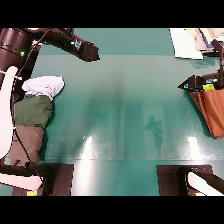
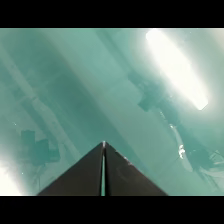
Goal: Fold the shirts.
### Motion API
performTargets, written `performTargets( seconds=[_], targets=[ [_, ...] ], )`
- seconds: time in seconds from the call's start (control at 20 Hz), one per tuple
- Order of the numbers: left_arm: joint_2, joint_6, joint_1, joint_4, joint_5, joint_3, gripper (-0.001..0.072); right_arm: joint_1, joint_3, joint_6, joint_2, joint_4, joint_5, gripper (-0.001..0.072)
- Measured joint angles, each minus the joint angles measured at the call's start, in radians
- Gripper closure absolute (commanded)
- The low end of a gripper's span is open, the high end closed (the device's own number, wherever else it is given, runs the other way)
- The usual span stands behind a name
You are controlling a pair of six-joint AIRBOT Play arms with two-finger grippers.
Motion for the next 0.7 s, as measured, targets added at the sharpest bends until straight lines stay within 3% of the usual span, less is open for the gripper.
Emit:
performTargets(
  seconds=[0.7],
  targets=[
    [0.0,0.0,0.0,0.0,0.0,0.0,0.0685,0.0,0.0,0.0,0.0,0.001,0.034,0.0696]
  ],
)
